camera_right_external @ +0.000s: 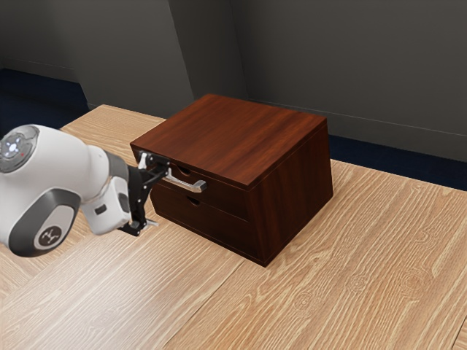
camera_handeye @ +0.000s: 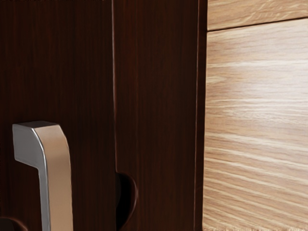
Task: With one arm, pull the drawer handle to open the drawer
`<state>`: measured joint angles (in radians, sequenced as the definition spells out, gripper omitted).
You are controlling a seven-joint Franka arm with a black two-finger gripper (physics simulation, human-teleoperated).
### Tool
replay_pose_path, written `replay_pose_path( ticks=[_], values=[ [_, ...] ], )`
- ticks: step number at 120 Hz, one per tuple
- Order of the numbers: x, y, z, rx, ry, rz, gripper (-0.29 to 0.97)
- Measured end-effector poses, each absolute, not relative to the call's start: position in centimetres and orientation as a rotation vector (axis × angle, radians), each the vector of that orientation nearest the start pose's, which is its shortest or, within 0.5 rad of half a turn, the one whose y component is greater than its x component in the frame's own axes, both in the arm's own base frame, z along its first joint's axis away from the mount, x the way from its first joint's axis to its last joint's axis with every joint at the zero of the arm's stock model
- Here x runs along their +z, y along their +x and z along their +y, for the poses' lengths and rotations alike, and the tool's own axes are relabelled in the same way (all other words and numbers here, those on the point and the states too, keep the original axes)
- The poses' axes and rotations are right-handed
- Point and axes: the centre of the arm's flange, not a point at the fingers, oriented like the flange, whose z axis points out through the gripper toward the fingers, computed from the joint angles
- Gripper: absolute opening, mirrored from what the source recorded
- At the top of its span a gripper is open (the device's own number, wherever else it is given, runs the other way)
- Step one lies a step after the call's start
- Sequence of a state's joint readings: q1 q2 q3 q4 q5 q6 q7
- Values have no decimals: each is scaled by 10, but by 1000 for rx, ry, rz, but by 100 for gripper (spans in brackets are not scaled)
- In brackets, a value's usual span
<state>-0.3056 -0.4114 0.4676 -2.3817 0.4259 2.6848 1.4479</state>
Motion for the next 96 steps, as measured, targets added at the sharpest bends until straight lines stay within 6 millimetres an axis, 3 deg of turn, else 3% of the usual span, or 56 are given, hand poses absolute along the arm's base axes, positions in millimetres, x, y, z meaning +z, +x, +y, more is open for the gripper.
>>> replay_pose_path(
  ticks=[44, 70, 85, 96],
  values=[
    [534, 468, 77, -448, -1731, 1802, 68],
    [536, 455, 72, -425, -1730, 1806, 68],
    [560, 462, 80, -441, -1715, 1764, 68],
    [553, 475, 88, -411, -1733, 1761, 68]
  ],
)
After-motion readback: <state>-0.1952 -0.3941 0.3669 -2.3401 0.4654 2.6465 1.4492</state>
